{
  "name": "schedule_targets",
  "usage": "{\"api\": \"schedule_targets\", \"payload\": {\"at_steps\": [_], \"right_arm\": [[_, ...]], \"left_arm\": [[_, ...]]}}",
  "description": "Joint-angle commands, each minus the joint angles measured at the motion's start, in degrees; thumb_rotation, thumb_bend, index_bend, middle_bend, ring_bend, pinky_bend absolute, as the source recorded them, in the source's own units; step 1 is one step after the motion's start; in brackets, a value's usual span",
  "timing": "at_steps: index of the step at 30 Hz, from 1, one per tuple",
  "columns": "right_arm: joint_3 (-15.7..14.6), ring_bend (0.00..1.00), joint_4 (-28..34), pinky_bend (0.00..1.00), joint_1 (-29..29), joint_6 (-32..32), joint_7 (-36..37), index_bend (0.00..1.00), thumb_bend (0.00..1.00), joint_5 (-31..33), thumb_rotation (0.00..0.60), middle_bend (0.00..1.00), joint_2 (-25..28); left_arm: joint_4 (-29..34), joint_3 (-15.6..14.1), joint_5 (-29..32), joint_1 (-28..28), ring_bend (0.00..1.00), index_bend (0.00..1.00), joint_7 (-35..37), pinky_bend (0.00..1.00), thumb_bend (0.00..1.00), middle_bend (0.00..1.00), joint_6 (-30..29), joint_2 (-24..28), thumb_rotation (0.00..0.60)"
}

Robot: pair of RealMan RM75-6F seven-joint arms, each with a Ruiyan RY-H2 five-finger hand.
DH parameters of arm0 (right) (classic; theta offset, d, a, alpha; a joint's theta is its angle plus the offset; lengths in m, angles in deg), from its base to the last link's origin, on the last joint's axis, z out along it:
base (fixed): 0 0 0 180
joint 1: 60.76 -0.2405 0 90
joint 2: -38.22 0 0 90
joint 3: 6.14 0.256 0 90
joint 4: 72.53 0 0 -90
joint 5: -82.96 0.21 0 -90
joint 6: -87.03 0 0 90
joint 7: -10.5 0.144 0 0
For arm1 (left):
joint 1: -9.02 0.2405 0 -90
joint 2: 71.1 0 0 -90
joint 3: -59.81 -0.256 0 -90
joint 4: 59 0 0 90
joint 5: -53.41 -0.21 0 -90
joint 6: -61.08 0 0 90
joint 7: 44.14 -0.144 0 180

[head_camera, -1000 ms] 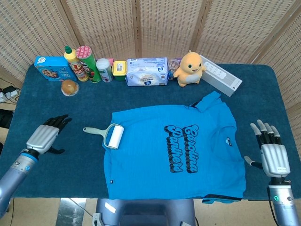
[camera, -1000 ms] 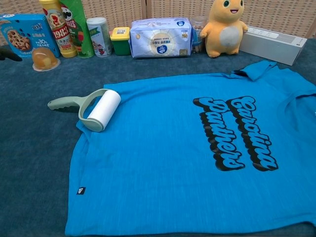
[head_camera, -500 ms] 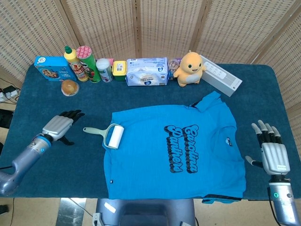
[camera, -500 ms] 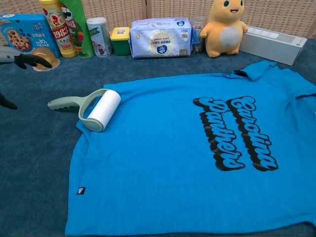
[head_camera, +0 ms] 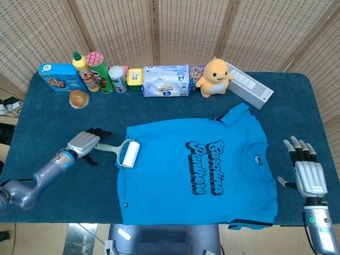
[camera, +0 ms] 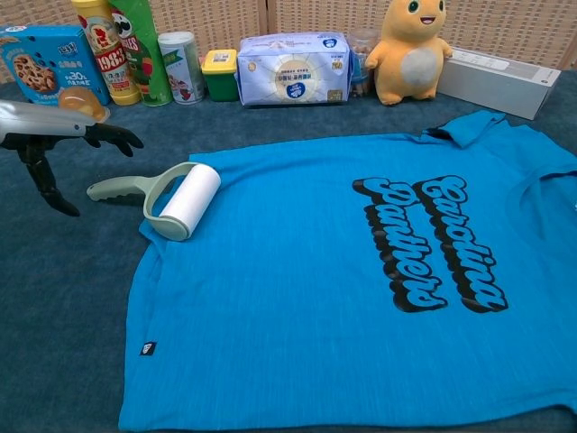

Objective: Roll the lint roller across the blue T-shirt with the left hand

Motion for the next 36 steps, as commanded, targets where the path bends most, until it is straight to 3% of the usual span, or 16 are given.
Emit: {"api": "schedule_targets", "payload": {"at_steps": [1, 10, 16, 28, 36], "right_arm": [[0.02, 0.0, 0.17, 0.0, 0.07, 0.14, 0.17, 0.08, 0.0, -0.05, 0.6, 0.0, 0.17], [0.14, 0.0, 0.58, 0.0, 0.18, 0.4, 0.84, 0.08, 0.0, -0.08, 0.6, 0.0, 0.65], [0.06, 0.0, 0.98, 0.0, 0.27, 0.71, 1.11, 0.08, 0.0, -0.43, 0.6, 0.0, 0.93], [0.01, 0.0, 1.67, 0.0, 0.52, 1.39, 1.47, 0.08, 0.0, -0.88, 0.6, 0.0, 1.32], [0.07, 0.0, 2.13, 0.0, 0.69, 1.74, 1.74, 0.08, 0.0, -0.99, 0.6, 0.0, 1.69]], "left_arm": [[-0.72, -0.1, 0.24, -1.29, 0.05, 0.03, -0.79, 0.07, 0.11, 0.11, 1.57, -1.37, 0.6], [0.12, -0.95, 3.96, -2.78, 0.05, 0.1, -4.65, 0.07, 0.11, 0.13, 3.24, -2.48, 0.6], [1.32, -1.6, 6.64, -3.29, 0.1, 0.24, -7.92, 0.11, 0.12, 0.17, 2.51, -3.04, 0.6], [3.32, -2.62, 15.99, -4.98, 0.28, 0.47, -16.71, 0.18, 0.13, 0.4, -1.6, -5.96, 0.6], [4.41, -2.51, 19.0, -4.99, 0.48, 0.68, -19.55, 0.3, 0.15, 0.61, -5.5, -7.48, 0.6]]}}
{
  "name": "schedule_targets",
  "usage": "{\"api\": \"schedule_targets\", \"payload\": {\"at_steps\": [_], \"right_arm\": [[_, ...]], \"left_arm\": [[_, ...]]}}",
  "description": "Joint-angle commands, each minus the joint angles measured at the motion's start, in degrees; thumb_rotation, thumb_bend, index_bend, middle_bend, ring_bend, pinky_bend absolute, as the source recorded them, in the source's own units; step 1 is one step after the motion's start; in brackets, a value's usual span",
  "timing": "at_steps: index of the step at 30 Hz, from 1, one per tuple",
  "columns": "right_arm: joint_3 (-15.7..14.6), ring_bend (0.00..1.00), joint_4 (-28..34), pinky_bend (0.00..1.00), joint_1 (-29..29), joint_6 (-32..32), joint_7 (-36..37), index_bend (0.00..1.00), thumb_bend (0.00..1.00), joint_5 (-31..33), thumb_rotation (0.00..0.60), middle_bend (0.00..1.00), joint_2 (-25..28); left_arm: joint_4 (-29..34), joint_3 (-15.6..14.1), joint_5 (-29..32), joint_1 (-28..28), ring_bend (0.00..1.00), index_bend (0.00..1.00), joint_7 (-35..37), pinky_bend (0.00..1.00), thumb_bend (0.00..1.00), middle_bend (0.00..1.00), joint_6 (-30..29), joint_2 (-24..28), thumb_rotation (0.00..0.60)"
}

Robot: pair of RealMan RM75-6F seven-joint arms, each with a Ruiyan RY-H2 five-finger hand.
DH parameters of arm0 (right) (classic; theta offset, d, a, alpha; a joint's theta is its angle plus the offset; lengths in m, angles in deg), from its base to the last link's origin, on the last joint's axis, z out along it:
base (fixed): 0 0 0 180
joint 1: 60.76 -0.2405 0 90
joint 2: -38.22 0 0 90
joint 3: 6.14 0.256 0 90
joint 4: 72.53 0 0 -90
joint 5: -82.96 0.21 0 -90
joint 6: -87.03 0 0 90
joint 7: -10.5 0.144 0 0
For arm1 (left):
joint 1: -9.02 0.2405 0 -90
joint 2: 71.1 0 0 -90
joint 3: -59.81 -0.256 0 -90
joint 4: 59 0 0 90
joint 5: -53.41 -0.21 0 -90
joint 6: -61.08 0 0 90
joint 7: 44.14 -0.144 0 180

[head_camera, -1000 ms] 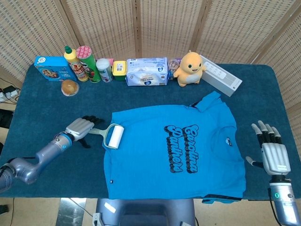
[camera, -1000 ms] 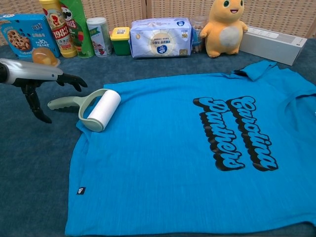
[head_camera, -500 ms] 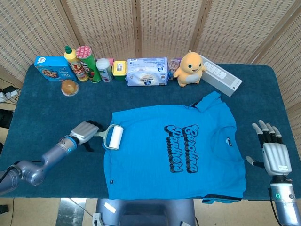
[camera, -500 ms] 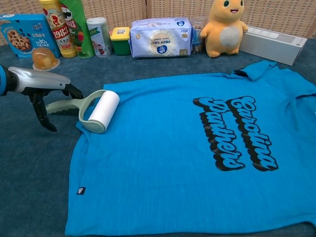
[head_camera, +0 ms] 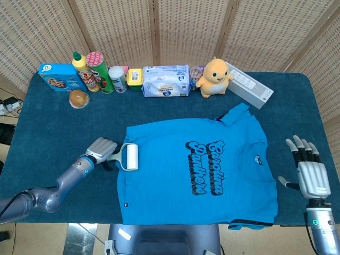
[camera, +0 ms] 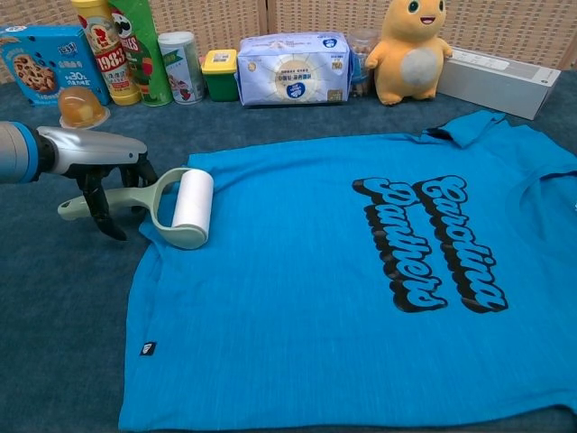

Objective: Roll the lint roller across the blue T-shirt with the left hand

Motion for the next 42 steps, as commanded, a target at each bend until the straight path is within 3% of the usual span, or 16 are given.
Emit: {"api": "schedule_targets", "payload": {"at_steps": [1, 5, 11, 18, 21, 22, 27, 29, 39, 42], "right_arm": [[-0.01, 0.0, 0.15, 0.0, 0.06, 0.14, 0.03, 0.08, 0.0, -0.1, 0.6, 0.0, 0.12], [-0.03, 0.0, 0.38, 0.0, 0.13, 0.29, 0.07, 0.08, 0.0, -0.21, 0.6, 0.0, 0.28], [-0.07, 0.0, 0.68, 0.0, 0.23, 0.52, 0.07, 0.08, 0.0, -0.4, 0.6, 0.0, 0.46], [-0.16, 0.0, 0.98, 0.0, 0.28, 0.51, 0.15, 0.08, 0.0, -0.55, 0.6, 0.0, 0.79], [-0.18, 0.0, 1.11, 0.0, 0.31, 0.58, 0.17, 0.08, 0.0, -0.64, 0.6, 0.0, 0.89], [-0.19, 0.0, 1.15, 0.0, 0.34, 0.64, 0.18, 0.08, 0.0, -0.68, 0.6, 0.0, 0.92], [-0.21, 0.0, 1.38, 0.0, 0.43, 0.81, 0.25, 0.08, 0.0, -0.8, 0.6, 0.0, 1.09], [-0.17, 0.0, 1.44, 0.0, 0.42, 0.85, 0.25, 0.08, 0.0, -0.81, 0.6, 0.0, 1.13], [-0.26, 0.0, 1.88, 0.0, 0.48, 0.84, 0.45, 0.08, 0.0, -0.94, 0.6, 0.0, 1.3], [-0.27, 0.0, 1.95, 0.0, 0.52, 0.88, 0.62, 0.08, 0.0, -0.99, 0.6, 0.0, 1.39]], "left_arm": [[0.46, 0.21, 0.65, 0.09, 0.49, 0.7, -0.61, 0.31, 0.15, 0.62, -1.26, -0.55, 0.6], [1.11, 0.83, 0.73, 0.26, 0.57, 0.78, -0.15, 0.37, 0.16, 0.68, -2.11, -0.51, 0.6], [2.77, 1.76, 1.14, 0.16, 0.64, 0.8, -0.41, 0.46, 0.16, 0.73, -3.53, 0.15, 0.6], [3.29, 2.53, 1.1, 0.21, 0.75, 0.82, -1.14, 0.74, 0.16, 0.77, -5.71, -0.24, 0.6], [2.78, 2.54, 0.87, 0.36, 0.77, 0.85, -1.66, 0.8, 0.18, 0.78, -6.57, -0.9, 0.6], [2.57, 2.52, 0.86, 0.42, 0.77, 0.86, -1.89, 0.81, 0.21, 0.78, -6.87, -1.15, 0.6], [2.1, 2.66, 1.55, 0.66, 0.8, 0.9, -2.47, 0.93, 0.59, 0.79, -7.56, -2.01, 0.6], [2.1, 2.65, 2.12, 0.6, 0.81, 0.9, -3.06, 0.95, 0.67, 0.79, -7.68, -2.04, 0.6], [3.23, 2.58, 4.62, 0.05, 0.87, 1.0, -8.73, 0.99, 0.98, 0.86, -11.15, -2.38, 0.6], [3.46, 2.74, 5.76, 0.01, 0.87, 1.0, -9.44, 1.0, 1.0, 0.86, -11.33, -2.32, 0.6]]}}
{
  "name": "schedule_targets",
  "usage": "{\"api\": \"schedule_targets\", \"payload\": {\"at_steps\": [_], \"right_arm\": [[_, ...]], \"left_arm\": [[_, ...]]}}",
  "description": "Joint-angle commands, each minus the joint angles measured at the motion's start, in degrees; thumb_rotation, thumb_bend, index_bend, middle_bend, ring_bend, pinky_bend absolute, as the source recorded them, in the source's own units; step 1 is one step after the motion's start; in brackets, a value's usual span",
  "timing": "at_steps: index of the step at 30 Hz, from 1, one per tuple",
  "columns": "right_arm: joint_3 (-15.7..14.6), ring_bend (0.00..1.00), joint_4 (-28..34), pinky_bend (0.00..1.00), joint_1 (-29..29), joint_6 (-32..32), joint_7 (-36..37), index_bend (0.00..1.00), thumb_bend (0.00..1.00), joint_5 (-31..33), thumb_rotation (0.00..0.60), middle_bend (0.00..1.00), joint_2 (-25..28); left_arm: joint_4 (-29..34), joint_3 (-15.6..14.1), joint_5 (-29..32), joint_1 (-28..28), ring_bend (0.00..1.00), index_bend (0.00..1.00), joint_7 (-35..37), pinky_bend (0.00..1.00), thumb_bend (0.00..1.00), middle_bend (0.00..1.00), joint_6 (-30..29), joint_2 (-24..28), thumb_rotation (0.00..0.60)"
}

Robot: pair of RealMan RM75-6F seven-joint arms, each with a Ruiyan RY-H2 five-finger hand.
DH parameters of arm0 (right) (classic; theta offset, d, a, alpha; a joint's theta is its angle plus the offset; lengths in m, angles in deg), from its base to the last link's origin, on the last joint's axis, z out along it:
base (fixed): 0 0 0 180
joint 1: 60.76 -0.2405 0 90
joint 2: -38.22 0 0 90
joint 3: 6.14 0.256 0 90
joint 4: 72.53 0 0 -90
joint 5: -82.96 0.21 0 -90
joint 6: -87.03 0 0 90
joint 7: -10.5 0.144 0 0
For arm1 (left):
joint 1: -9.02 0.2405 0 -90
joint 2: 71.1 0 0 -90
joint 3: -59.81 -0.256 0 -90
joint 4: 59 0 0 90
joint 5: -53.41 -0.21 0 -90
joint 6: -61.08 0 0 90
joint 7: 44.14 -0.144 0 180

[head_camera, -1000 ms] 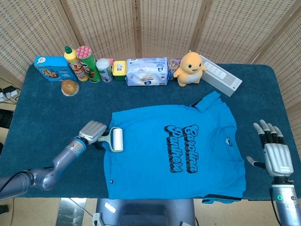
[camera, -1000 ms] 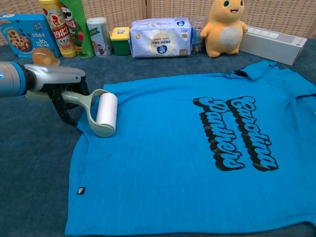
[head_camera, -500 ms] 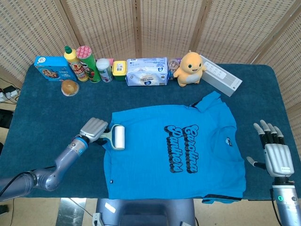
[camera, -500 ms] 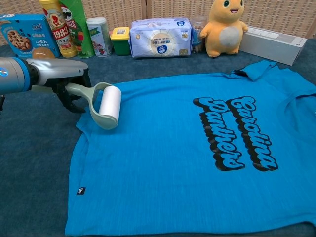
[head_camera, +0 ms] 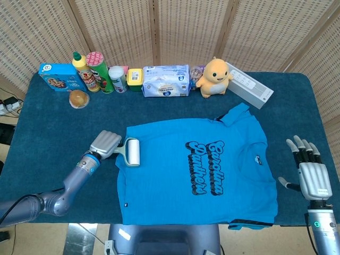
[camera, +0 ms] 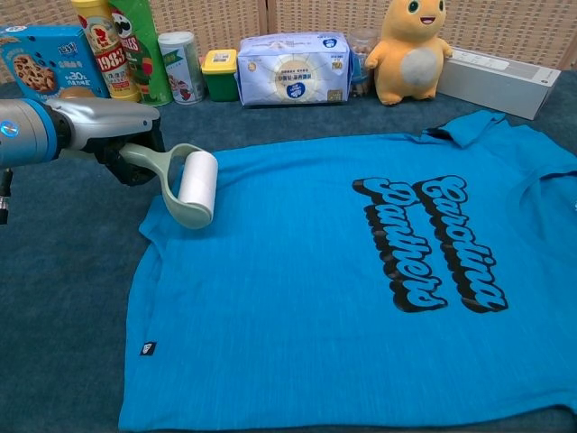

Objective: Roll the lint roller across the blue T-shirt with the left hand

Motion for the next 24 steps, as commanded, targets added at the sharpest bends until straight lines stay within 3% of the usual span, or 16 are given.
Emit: {"api": "schedule_targets", "payload": {"at_steps": [1, 6, 12, 17, 24], "right_arm": [[-0.01, 0.0, 0.04, 0.0, 0.03, 0.04, 0.05, 0.08, 0.0, -0.03, 0.6, 0.0, 0.05], [-0.04, 0.0, 0.12, 0.0, 0.05, 0.1, 0.27, 0.08, 0.0, -0.18, 0.6, 0.0, 0.13], [-0.15, 0.0, 0.36, 0.0, 0.06, 0.0, 0.49, 0.08, 0.0, -0.31, 0.6, 0.0, 0.26], [-0.13, 0.0, 0.45, 0.0, 0.06, 0.06, 0.79, 0.08, 0.0, -0.43, 0.6, 0.0, 0.36], [0.0, 0.0, 0.53, 0.0, -0.04, -0.51, 1.96, 0.08, 0.0, -0.03, 0.6, 0.0, 0.8]], "left_arm": [[0.32, 0.19, 1.14, -0.1, 0.87, 1.0, -0.75, 1.0, 1.0, 0.86, -0.02, 0.09, 0.6], [1.11, 0.76, 0.86, -0.32, 0.87, 1.0, 0.67, 0.99, 1.0, 0.86, 1.64, 1.37, 0.6], [0.41, 1.47, -3.18, -1.16, 0.87, 1.0, 6.59, 0.99, 0.99, 0.86, 8.81, 5.23, 0.6], [-0.94, 2.85, -4.6, -0.82, 0.87, 1.0, 9.27, 0.99, 0.98, 0.86, 7.96, 5.5, 0.6], [-2.65, 4.09, -6.01, -0.43, 0.87, 1.0, 10.11, 0.99, 0.98, 0.86, 4.28, 1.78, 0.6]]}}
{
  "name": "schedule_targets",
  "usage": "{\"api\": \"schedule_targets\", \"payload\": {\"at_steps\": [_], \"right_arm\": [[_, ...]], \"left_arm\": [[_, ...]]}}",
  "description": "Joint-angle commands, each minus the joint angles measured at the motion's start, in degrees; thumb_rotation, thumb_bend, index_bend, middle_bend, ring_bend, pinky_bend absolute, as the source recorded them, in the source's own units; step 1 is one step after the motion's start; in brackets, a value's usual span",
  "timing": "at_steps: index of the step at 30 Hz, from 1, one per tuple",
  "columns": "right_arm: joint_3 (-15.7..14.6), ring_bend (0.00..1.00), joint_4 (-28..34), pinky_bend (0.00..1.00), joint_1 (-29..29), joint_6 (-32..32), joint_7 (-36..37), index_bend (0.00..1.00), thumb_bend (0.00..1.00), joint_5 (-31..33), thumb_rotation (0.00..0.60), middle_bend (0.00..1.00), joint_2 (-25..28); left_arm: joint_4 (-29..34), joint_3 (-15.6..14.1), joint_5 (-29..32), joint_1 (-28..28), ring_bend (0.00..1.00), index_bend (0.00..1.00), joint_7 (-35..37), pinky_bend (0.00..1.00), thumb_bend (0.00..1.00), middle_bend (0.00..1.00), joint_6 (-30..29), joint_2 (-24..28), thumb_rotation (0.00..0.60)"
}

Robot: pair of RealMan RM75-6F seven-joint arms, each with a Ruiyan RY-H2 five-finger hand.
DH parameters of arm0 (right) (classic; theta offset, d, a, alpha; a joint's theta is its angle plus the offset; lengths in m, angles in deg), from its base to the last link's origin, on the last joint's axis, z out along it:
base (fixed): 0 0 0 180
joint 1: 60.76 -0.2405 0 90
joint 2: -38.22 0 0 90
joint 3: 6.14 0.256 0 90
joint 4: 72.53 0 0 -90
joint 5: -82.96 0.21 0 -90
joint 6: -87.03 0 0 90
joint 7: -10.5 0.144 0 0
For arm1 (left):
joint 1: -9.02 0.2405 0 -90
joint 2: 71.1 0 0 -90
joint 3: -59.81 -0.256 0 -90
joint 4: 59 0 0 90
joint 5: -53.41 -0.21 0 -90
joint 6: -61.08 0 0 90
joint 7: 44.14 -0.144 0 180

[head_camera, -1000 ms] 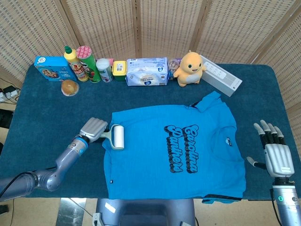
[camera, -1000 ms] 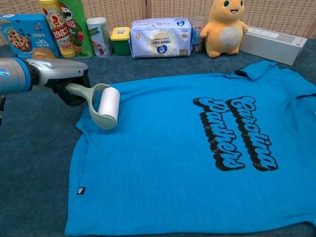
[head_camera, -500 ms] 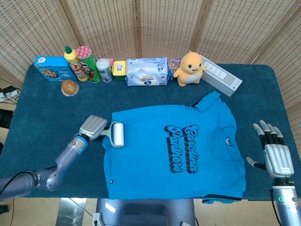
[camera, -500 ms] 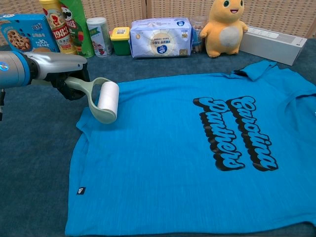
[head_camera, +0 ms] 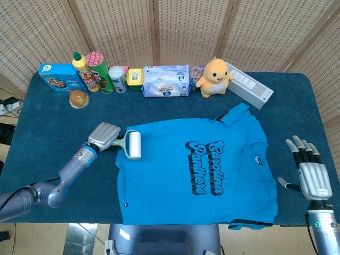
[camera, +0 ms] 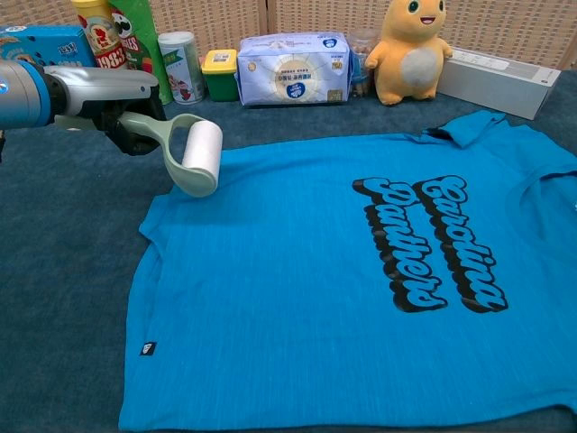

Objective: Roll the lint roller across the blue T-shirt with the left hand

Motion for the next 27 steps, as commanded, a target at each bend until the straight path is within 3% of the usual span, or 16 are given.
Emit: {"api": "schedule_targets", "payload": {"at_steps": [1, 8, 27], "right_arm": [[0.05, 0.0, 0.01, 0.0, -0.05, -0.22, 0.58, 0.08, 0.0, 0.11, 0.6, 0.0, 0.23], [0.18, 0.0, 0.16, 0.0, -0.09, -0.78, 3.15, 0.08, 0.0, 0.24, 0.6, 0.0, 1.23], [0.18, 0.0, 0.53, 0.0, -0.09, -1.51, 6.4, 0.08, 0.0, 0.39, 0.6, 0.0, 2.74]], "left_arm": [[-1.35, 0.59, -0.12, -0.03, 0.87, 1.0, -0.16, 0.99, 0.98, 0.86, -1.41, -2.29, 0.6], [-5.47, 0.7, 2.1, -1.93, 0.87, 1.0, -2.98, 0.99, 0.98, 0.86, -0.65, -7.31, 0.6], [-9.25, -0.11, 11.61, -5.53, 0.87, 1.0, -12.76, 0.99, 0.97, 0.86, -1.23, -13.23, 0.6]]}}
